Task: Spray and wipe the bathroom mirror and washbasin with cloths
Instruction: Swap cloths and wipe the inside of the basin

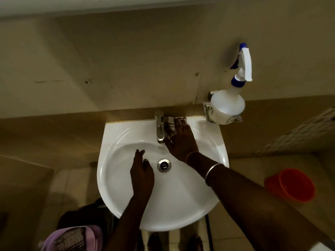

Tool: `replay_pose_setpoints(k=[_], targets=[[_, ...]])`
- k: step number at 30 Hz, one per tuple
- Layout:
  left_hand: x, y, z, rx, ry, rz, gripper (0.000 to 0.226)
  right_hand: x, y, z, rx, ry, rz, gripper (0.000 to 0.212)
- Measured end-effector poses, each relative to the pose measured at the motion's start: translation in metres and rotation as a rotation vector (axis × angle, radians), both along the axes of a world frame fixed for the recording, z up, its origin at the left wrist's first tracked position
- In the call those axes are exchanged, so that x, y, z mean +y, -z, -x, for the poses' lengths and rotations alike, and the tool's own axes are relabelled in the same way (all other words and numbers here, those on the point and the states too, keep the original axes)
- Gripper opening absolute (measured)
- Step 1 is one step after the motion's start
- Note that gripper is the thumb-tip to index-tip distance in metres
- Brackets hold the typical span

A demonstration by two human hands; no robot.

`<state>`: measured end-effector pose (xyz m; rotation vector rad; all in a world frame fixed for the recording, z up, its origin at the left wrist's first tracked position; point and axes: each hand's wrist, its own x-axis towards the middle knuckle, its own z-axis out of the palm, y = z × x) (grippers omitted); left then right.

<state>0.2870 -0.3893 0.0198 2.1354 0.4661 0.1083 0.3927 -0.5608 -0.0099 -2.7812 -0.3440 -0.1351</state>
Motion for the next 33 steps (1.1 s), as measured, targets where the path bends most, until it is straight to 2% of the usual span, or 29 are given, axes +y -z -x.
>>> replay_pose_setpoints(k=[3, 8, 11, 13, 15, 17, 19, 21, 25, 28, 33], targets=[[0.001, -0.002, 0.0, -0.019, 0.018, 0.002, 0.041, -0.035, 0.001, -0.003, -0.018, -0.082, 0.124, 0.063], [-0.001, -0.013, -0.006, -0.077, 0.063, 0.06, 0.044, -0.076, -0.001, 0.013, -0.116, 0.168, 0.118, 0.06], [0.001, -0.02, -0.016, -0.096, 0.122, 0.131, 0.046, -0.063, 0.002, 0.015, -0.128, 0.293, 0.113, 0.064], [0.003, -0.023, -0.026, -0.078, 0.144, 0.192, 0.049, -0.043, 0.001, 0.013, -0.092, 0.33, 0.071, 0.063], [0.007, -0.024, -0.036, -0.056, 0.162, 0.241, 0.051, -0.02, 0.001, 0.007, -0.046, 0.202, 0.037, 0.06], [0.014, -0.022, -0.044, -0.036, 0.167, 0.265, 0.052, 0.005, -0.004, -0.003, 0.015, 0.107, -0.146, 0.058], [0.019, -0.022, -0.048, -0.018, 0.169, 0.273, 0.051, 0.021, -0.01, -0.011, 0.085, 0.163, -0.367, 0.065], [0.023, -0.023, -0.048, -0.01, 0.167, 0.283, 0.051, 0.022, -0.018, -0.014, 0.138, 0.208, -0.482, 0.07], [0.031, -0.02, -0.041, -0.012, 0.186, 0.248, 0.051, 0.0, -0.02, -0.013, 0.152, 0.061, -0.365, 0.064], [0.04, -0.021, -0.035, -0.001, 0.17, 0.228, 0.049, 0.017, -0.007, 0.005, 0.03, 0.226, -0.302, 0.06], [0.057, -0.028, -0.032, 0.001, 0.127, 0.191, 0.046, 0.088, 0.011, 0.05, -0.059, 0.422, -0.506, 0.073]])
